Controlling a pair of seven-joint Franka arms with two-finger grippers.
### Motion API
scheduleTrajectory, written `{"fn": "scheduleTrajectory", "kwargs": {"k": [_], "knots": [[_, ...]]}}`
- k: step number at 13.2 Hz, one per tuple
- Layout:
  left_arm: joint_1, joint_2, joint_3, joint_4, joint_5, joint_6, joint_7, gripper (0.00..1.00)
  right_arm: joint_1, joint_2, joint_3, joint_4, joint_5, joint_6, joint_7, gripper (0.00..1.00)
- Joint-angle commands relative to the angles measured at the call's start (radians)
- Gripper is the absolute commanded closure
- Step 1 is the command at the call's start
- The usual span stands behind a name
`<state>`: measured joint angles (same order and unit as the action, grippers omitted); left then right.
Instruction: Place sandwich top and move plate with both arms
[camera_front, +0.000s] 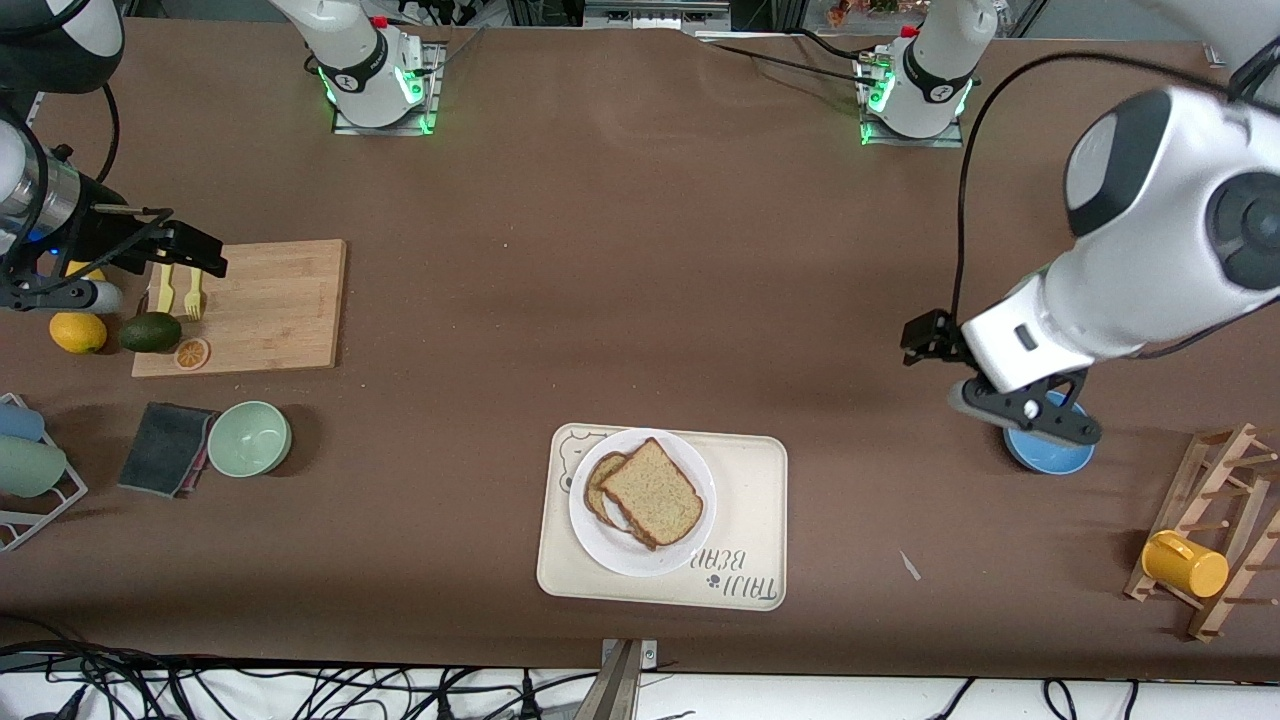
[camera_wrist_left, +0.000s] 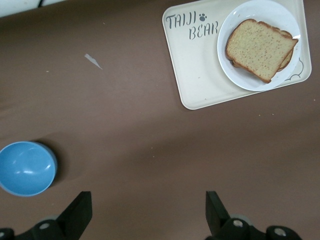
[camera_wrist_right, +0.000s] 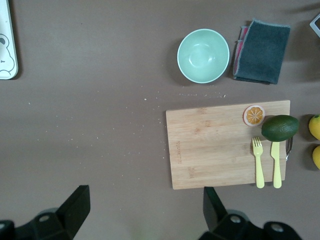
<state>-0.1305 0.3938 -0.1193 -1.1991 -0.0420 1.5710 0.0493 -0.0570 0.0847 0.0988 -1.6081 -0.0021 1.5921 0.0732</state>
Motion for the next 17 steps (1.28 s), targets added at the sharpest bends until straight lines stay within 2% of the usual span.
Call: {"fn": "scheduleTrajectory", "kwargs": {"k": [1, 3, 6, 7, 17], "knots": [[0.018, -0.201, 0.033, -0.202, 0.036, 0.003, -0.003, 0.00, -0.003, -0.007, 0.002, 0.004, -0.009, -0.009, -0.007, 0.00], [0.022, -0.301, 0.087, -0.325, 0.036, 0.021, 0.000, 0.00, -0.003, -0.007, 0.002, 0.004, -0.009, -0.009, -0.007, 0.00], [0.084, -0.423, 0.095, -0.506, 0.044, 0.119, 0.010, 0.00, -0.003, -0.007, 0.002, 0.004, -0.009, -0.011, 0.008, 0.00], [0.084, -0.446, 0.095, -0.532, 0.044, 0.113, 0.009, 0.00, -0.003, -0.007, 0.002, 0.004, -0.009, -0.009, 0.010, 0.00], [0.083, -0.438, 0.084, -0.470, 0.036, 0.032, -0.005, 0.00, -0.003, -0.007, 0.004, 0.004, -0.009, -0.011, 0.010, 0.00]]}}
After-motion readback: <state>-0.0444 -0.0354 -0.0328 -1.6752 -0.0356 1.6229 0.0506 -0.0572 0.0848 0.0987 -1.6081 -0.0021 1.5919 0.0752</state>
